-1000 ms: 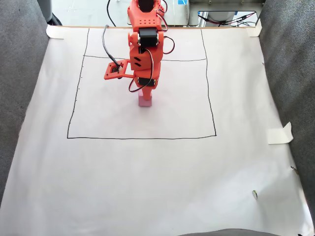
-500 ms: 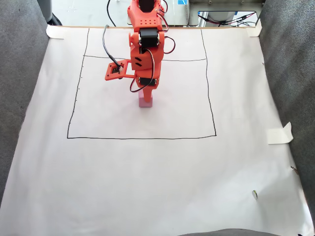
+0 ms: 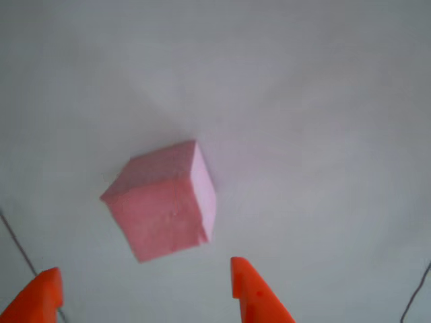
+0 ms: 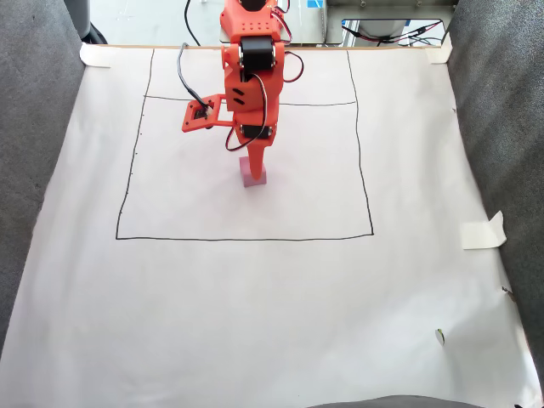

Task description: Grasp the colored block, Place it on the black dot, and then return the arm to the default position.

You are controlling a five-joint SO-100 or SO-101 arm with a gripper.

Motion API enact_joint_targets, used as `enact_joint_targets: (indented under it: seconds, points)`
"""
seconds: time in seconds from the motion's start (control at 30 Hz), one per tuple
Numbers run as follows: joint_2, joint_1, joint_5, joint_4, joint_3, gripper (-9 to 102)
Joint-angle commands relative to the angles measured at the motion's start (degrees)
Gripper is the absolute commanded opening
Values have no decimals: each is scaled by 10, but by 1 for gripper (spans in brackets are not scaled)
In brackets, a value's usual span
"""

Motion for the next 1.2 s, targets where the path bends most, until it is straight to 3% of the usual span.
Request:
enact_joint_targets:
  seconds: [0.0, 0.27, 0.73, 0.9, 1.17]
  points:
    - [66, 8, -1, -10, 12, 34]
    - [269, 15, -7, -109, 254, 31]
    - [795, 18, -45, -301, 863, 14]
    - [942, 28, -73, -283, 974, 0]
    - [1129, 27, -95, -220, 1073, 0]
